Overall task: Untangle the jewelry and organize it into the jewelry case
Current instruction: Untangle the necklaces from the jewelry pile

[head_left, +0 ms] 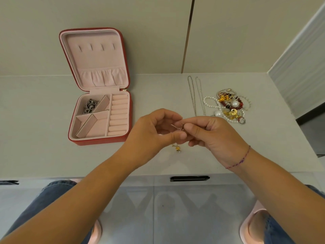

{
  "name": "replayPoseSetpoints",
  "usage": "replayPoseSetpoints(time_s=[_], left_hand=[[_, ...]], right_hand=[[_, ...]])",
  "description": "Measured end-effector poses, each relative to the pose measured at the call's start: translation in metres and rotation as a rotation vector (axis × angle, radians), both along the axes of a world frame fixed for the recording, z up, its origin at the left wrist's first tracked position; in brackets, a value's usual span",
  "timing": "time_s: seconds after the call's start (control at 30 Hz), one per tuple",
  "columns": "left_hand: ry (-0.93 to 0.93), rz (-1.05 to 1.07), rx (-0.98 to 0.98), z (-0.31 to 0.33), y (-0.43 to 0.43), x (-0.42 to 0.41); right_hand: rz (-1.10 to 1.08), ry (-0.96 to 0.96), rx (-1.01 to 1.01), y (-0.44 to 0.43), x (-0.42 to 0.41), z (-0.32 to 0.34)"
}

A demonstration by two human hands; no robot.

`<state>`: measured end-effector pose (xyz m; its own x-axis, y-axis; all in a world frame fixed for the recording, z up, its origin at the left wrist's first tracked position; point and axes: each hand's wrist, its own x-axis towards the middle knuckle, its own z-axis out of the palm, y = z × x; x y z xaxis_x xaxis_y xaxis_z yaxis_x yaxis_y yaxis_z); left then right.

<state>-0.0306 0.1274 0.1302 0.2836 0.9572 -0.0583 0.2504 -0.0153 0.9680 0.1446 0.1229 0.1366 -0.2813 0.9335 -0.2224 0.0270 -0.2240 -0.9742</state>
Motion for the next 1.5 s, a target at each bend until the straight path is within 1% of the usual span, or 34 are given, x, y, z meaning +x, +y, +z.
replayPoseSetpoints(time_s=[0.3, 0.43, 0.53, 0.67, 0.87, 1.03, 1.1, 1.17, 1.27, 1.5], left_hand=[[0.036, 0.076, 0.035, -0.0061, 0.0005, 0.0019], [0.026, 0.072, 0.041, -0.0055, 0.001, -0.0004], [0.022, 0.115, 0.039, -0.0055, 0.0013, -0.0013], [0.043, 0.209, 0.077, -0.0048, 0.0029, -0.0023], [-0.008, 0.27, 0.164, -0.0056, 0.0029, -0.0029], [0.059, 0.316, 0.233, -0.0047, 0.0027, -0.0038], [0.099, 0.302, 0.236, -0.0041, 0.0029, -0.0036], [0.065, 0.246, 0.173, -0.0048, 0.0037, -0.0031], [-0.077, 0.157, 0.021, -0.0058, 0.0037, -0.0009], [-0.315, 0.073, -0.217, -0.0033, 0.0022, 0.0017]], right_hand=[[-0.022, -0.104, 0.08, -0.0006, -0.0001, 0.0004], [-0.039, -0.082, 0.065, 0.0013, 0.0014, 0.0008], [-0.039, -0.085, 0.058, 0.0019, 0.0021, 0.0004], [-0.027, -0.111, 0.049, 0.0015, 0.0029, -0.0012], [-0.013, -0.115, 0.048, 0.0015, 0.0027, -0.0012], [-0.003, -0.124, 0.055, 0.0018, 0.0032, 0.0001], [-0.012, -0.125, 0.058, 0.0021, 0.0037, 0.0002], [-0.024, -0.119, 0.06, 0.0022, 0.0038, 0.0006], [-0.034, -0.108, 0.067, 0.0021, 0.0041, 0.0008], [-0.041, -0.063, 0.067, 0.003, 0.005, 0.0011]])
